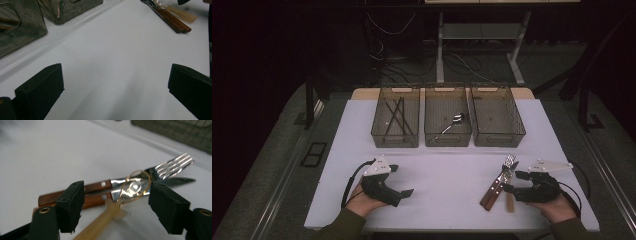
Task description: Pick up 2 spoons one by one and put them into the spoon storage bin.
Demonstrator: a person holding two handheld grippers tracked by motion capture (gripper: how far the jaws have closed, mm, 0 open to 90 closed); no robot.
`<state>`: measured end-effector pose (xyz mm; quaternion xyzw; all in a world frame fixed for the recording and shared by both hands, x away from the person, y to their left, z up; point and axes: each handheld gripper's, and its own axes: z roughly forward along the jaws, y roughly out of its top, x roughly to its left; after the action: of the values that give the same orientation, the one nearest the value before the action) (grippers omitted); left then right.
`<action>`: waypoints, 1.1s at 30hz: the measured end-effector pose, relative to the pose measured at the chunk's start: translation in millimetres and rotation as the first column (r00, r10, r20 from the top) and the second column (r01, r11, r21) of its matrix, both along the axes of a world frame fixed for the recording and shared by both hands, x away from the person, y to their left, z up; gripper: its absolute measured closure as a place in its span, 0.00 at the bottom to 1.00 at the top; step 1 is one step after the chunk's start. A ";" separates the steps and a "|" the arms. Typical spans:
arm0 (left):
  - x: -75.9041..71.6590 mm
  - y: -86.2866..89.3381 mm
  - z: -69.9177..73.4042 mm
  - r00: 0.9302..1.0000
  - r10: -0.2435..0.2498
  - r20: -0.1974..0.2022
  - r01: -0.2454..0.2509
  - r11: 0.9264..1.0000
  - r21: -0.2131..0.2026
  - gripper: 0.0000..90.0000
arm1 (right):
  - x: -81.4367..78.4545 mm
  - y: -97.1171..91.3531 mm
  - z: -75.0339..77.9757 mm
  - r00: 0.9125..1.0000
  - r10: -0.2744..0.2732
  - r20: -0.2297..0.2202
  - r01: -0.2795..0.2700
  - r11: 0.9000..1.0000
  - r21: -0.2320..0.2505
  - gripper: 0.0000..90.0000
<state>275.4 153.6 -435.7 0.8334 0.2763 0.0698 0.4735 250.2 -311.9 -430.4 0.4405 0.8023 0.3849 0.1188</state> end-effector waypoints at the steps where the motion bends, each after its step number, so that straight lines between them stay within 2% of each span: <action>1: 0.1 0.0 -0.1 1.000 0.000 0.000 0.000 1.000 0.000 0.00 | -0.8 -0.8 -0.8 1.000 0.005 0.004 -0.005 1.000 -0.016 0.34; 4: 0.2 -0.3 -0.7 1.000 -0.001 -0.002 0.001 1.000 0.003 0.00 | -7.0 -2.7 -2.0 1.000 0.005 -0.017 -0.006 0.999 -0.040 0.37; 7: 0.3 -0.8 -0.7 1.000 -0.002 0.000 0.002 1.000 0.007 0.00 | -10.8 -4.2 -2.3 1.000 0.001 -0.030 -0.003 0.999 -0.041 0.42; 15: 0.2 -1.0 -1.4 1.000 -0.002 -0.003 0.002 1.000 0.015 0.00 | -11.0 2.7 -4.2 0.997 0.025 -0.077 -0.030 0.997 -0.065 0.51; 18: 0.5 -1.1 -2.0 1.000 -0.005 -0.005 0.005 1.000 0.018 0.00 | -11.0 4.8 -5.4 0.996 0.022 -0.087 -0.029 0.996 -0.086 0.52; 27: 0.7 -2.9 -3.1 1.000 -0.011 -0.009 0.011 1.000 0.023 0.00 | -6.1 8.9 -11.5 0.995 0.009 -0.095 -0.019 0.995 -0.101 0.48; 33: 0.7 -3.0 -3.4 1.000 -0.010 -0.014 0.010 1.000 0.020 0.00 | -4.8 12.1 -12.9 0.997 0.015 -0.079 -0.026 0.990 -0.137 0.53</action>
<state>276.1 150.6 -439.1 0.8401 0.2747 0.0644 0.4633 245.4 -299.8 -443.4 0.4374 0.8356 0.3123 0.1137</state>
